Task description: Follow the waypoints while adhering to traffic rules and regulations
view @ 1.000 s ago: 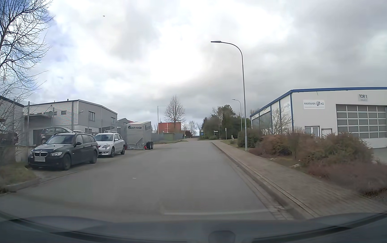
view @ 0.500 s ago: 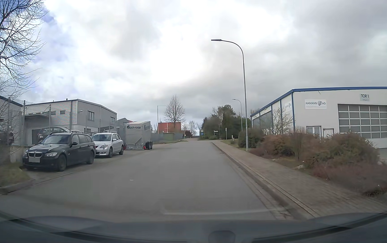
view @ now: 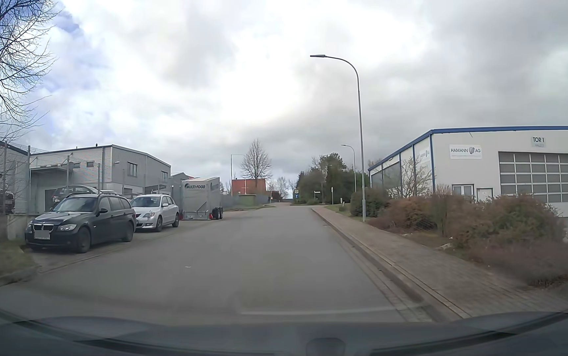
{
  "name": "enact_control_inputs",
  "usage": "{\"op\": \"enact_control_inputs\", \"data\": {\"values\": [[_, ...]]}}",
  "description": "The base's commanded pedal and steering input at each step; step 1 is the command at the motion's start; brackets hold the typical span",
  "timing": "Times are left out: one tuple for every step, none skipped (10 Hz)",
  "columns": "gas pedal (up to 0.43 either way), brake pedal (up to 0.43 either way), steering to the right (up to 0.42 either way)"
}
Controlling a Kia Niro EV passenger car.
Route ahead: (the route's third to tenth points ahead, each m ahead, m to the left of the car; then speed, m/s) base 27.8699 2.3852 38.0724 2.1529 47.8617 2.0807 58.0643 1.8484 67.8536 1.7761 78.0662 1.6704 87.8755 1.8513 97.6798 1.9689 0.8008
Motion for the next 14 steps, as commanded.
{"op": "enact_control_inputs", "data": {"values": [[0.0,0.0,-0.002],[0.0,0.0,-0.003],[0.0,0.0,-0.003],[0.0,0.0,-0.003],[0.0,0.0,-0.004],[0.0,0.0,-0.005],[0.0,0.0,-0.005],[0.0,0.0,-0.006],[0.0,0.0,-0.005],[0.0,0.0,-0.005],[0.0,0.0,-0.006],[0.0,0.0,-0.006],[0.0,0.0,-0.006],[0.0,0.0,-0.005]]}}
